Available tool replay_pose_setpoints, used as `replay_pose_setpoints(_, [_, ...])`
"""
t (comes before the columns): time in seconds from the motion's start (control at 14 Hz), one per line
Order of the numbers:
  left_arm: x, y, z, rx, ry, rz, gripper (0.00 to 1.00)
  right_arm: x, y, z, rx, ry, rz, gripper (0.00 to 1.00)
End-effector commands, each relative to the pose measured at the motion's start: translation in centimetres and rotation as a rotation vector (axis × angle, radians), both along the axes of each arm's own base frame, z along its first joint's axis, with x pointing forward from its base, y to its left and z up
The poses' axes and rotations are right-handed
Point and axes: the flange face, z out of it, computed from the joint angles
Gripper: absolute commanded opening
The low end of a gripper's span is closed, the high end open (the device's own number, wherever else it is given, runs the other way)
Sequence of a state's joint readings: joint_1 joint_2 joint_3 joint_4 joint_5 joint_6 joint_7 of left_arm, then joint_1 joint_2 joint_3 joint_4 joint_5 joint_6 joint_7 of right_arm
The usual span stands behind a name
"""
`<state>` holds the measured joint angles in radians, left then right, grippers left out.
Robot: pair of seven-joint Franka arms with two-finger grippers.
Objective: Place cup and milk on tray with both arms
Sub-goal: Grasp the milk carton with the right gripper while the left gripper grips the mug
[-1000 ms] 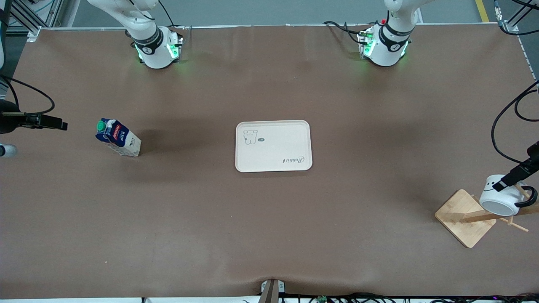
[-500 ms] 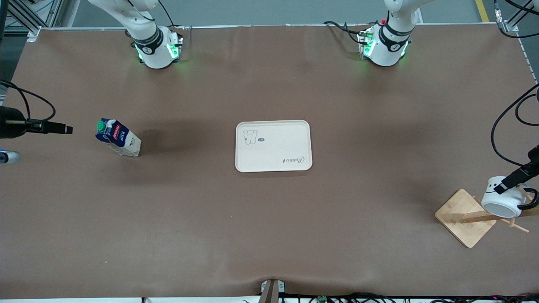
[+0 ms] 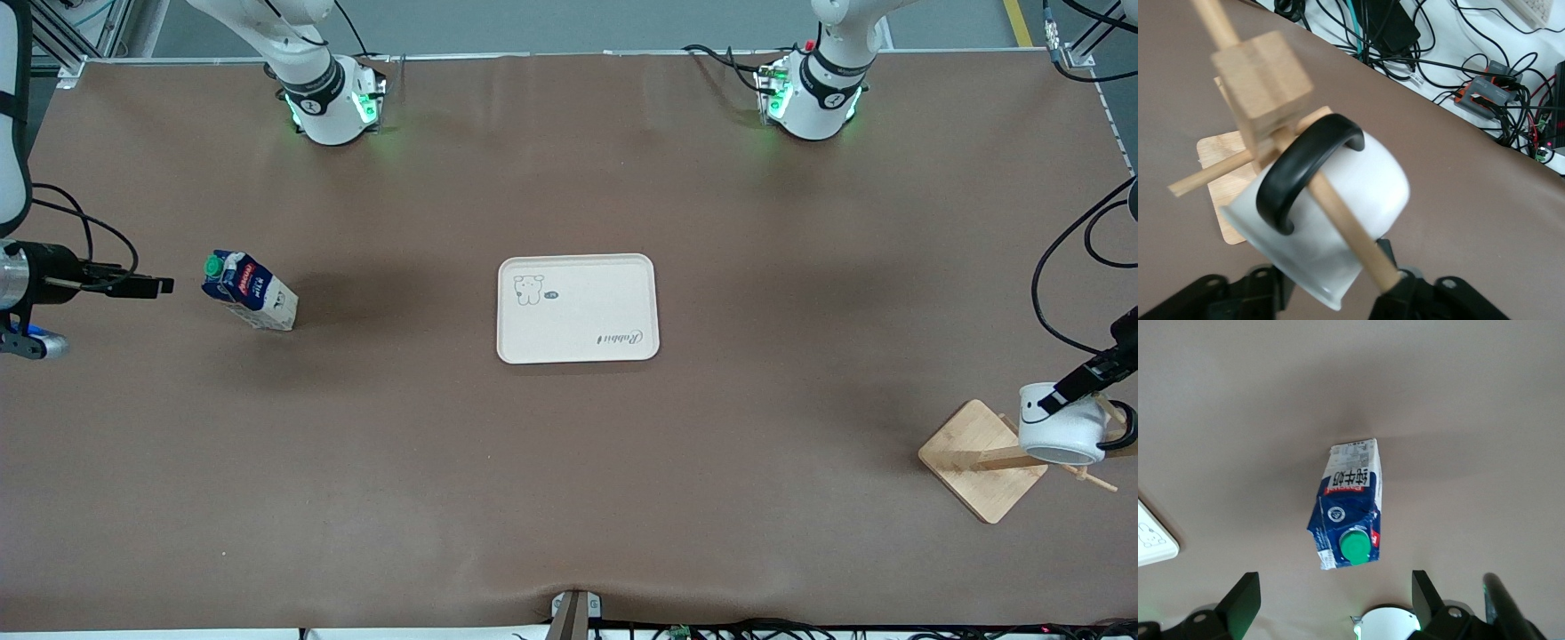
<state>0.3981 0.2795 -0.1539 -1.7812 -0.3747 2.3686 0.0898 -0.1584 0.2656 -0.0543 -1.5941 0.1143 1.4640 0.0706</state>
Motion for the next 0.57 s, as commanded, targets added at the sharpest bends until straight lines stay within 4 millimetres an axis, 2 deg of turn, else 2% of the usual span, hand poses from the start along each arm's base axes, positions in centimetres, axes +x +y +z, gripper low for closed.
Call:
replay_pose_setpoints(0.0, [0.3,-0.3,0.4,0.0,-0.013,-0.01,0.48,-1.3,1.9,-2.0,0.006,0.039,-0.004,1.0])
replay_pose_setpoints(0.14, [0.2,-0.4,0.7,-0.001,-0.013,-0.016,0.44,-2.2,3.8,-2.6,-0.004,0.016,0.033,1.0])
replay_pose_setpoints(0.29, [0.1,-0.4,1.2,-0.007,0.0,-0.03,0.31,-3.6,6.4,-3.3,-0.018,-0.003,0.08,1.0])
replay_pose_setpoints(0.5, [0.0,-0.6,1.3,-0.007,0.012,-0.065,0.17,-5.9,6.7,-5.4,-0.146,-0.043,0.169,1.0])
